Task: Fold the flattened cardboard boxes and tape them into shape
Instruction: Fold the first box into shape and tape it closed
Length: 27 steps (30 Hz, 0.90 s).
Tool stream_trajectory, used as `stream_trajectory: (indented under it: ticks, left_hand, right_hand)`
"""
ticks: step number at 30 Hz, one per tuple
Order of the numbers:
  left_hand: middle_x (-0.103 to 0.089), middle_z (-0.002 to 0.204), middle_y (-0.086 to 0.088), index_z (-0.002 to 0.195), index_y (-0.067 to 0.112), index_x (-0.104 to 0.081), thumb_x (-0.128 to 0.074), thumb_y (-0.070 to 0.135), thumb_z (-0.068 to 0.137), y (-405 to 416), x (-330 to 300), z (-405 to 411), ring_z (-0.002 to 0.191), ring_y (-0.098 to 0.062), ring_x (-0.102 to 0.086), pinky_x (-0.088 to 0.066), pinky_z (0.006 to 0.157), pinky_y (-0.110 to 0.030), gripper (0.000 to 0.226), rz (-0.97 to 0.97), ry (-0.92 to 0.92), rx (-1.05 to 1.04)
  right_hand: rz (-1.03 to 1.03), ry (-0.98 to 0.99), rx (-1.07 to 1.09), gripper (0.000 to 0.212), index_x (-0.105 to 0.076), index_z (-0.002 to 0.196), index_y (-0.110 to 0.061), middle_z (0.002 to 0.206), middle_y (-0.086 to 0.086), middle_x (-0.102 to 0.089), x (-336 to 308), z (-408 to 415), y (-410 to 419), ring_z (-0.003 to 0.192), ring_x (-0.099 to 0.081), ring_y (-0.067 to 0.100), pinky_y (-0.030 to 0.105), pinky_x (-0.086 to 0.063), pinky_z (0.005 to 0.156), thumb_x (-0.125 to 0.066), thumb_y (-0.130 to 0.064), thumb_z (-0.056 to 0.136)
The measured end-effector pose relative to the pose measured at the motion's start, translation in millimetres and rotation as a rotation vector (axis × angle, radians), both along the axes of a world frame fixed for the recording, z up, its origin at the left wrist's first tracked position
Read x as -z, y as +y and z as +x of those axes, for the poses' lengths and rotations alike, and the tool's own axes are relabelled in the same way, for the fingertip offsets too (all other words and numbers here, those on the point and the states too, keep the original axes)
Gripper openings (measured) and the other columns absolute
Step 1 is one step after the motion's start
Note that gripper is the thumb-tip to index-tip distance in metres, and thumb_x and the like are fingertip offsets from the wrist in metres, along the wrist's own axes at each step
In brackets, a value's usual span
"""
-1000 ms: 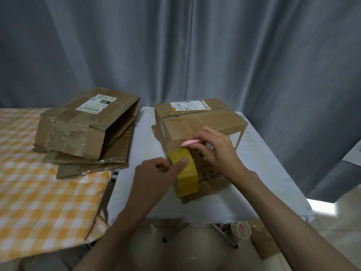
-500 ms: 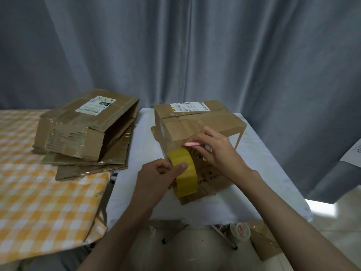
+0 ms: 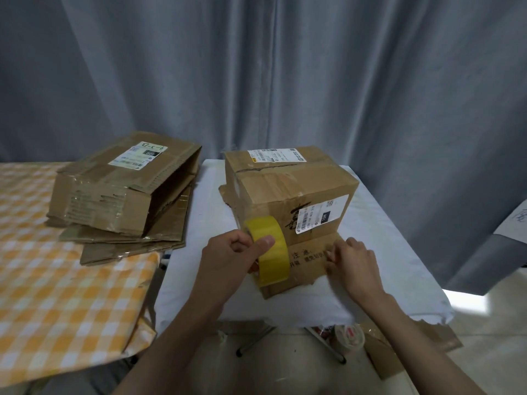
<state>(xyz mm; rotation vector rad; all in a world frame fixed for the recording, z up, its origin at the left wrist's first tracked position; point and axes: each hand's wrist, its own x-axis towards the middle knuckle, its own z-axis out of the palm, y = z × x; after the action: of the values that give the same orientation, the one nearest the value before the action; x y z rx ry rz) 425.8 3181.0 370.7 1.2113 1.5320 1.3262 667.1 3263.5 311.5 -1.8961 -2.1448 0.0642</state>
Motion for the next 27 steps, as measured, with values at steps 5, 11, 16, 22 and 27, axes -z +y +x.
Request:
stream_trajectory:
  ticks: [5, 11, 16, 22, 27]
  left_hand:
    - [-0.067, 0.062, -0.008, 0.072, 0.009, -0.067, -0.078, 0.043, 0.076, 0, 0, -2, 0.064, -0.019, -0.066, -0.053, 0.06, -0.026, 0.037, -0.002, 0.052, 0.001]
    - [-0.066, 0.063, -0.007, 0.07, 0.011, -0.066, -0.082, 0.039, 0.075, -2, -5, -6, 0.066, -0.025, -0.067, -0.056, 0.062, -0.035, 0.033, 0.014, 0.151, -0.016]
    - [-0.057, 0.055, -0.002, 0.063, 0.014, -0.06, -0.082, 0.036, 0.075, -4, -7, -4, 0.058, -0.021, -0.059, -0.052, 0.062, -0.041, 0.034, 0.053, 0.265, -0.005]
    - [-0.058, 0.056, -0.008, 0.065, 0.01, -0.061, -0.083, 0.037, 0.074, -5, 2, -4, 0.054, -0.017, -0.056, -0.049, 0.058, -0.036, 0.037, 0.059, 0.374, 0.025]
    - [-0.059, 0.067, 0.009, 0.076, 0.022, -0.062, -0.074, 0.051, 0.078, 1, 0, -9, 0.062, -0.004, -0.056, -0.041, 0.057, -0.018, 0.032, 0.174, 0.568, -0.029]
  right_hand:
    - [-0.099, 0.76, -0.115, 0.026, -0.068, 0.078, -0.015, 0.086, 0.013, -0.065, -67, -64, 0, 0.083, -0.06, 0.025, 0.039, -0.05, 0.078, -0.069, -0.038, 0.091]
    - [-0.644, 1.292, -0.024, 0.027, -0.071, 0.104, 0.0, 0.077, 0.008, -0.061, -92, -106, -12, 0.058, -0.058, 0.012, 0.017, -0.045, 0.043, -0.072, -0.023, 0.091]
    - [-0.723, 1.367, 0.045, 0.023, -0.073, 0.112, -0.005, 0.096, 0.014, -0.061, -83, -109, -8, 0.079, -0.055, 0.025, 0.025, -0.051, 0.061, -0.067, -0.009, 0.09]
    - [-0.795, 1.444, 0.055, 0.023, -0.069, 0.115, -0.001, 0.102, 0.019, -0.059, -73, -106, -12, 0.091, -0.053, 0.03, 0.036, -0.051, 0.075, -0.066, -0.008, 0.093]
    - [-0.696, 1.44, 0.037, 0.011, -0.072, 0.102, -0.004, 0.084, 0.012, -0.066, -63, -94, -19, 0.071, -0.061, 0.018, 0.027, -0.053, 0.064, -0.066, -0.006, 0.092]
